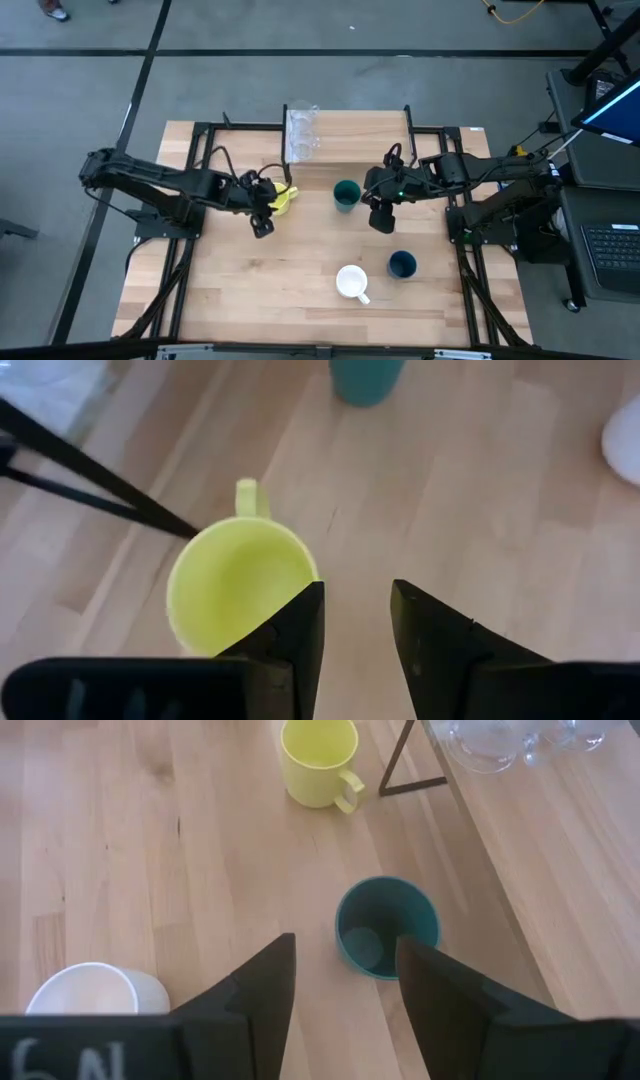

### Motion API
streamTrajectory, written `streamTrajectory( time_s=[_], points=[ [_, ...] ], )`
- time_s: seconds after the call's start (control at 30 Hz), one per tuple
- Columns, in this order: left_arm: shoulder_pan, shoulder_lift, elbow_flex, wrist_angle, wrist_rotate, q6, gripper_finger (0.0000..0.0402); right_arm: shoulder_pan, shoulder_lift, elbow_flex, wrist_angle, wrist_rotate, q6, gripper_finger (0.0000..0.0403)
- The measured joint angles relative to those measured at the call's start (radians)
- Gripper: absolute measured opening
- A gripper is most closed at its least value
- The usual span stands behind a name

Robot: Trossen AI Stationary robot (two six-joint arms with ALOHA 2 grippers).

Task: Stack small to large cups/mugs on shelf
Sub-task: Put the yellow mug on the shelf

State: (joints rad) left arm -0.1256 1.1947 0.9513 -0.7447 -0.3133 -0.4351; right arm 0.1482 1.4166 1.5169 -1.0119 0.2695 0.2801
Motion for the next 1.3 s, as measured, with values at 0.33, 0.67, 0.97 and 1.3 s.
streamTrajectory(
  time_s=[0.33, 0.67, 0.97, 1.3],
  points=[
    [0.052, 0.004, -0.092, 0.089, -0.011, -0.033, 0.0112, 0.000, 0.000, 0.000, 0.002, 0.001, -0.022, 0.0177],
    [0.085, 0.006, -0.092, 0.194, 0.117, -0.083, 0.0112, 0.000, 0.000, 0.000, 0.016, 0.001, -0.050, 0.0177],
    [0.113, 0.032, -0.092, 0.195, 0.204, -0.079, 0.0112, 0.000, 0.000, 0.000, 0.016, 0.001, -0.052, 0.0177],
    [0.114, 0.031, -0.092, 0.204, 0.156, -0.002, 0.0112, 0.000, 0.000, 0.000, 0.017, 0.001, -0.053, 0.0177]
  ],
)
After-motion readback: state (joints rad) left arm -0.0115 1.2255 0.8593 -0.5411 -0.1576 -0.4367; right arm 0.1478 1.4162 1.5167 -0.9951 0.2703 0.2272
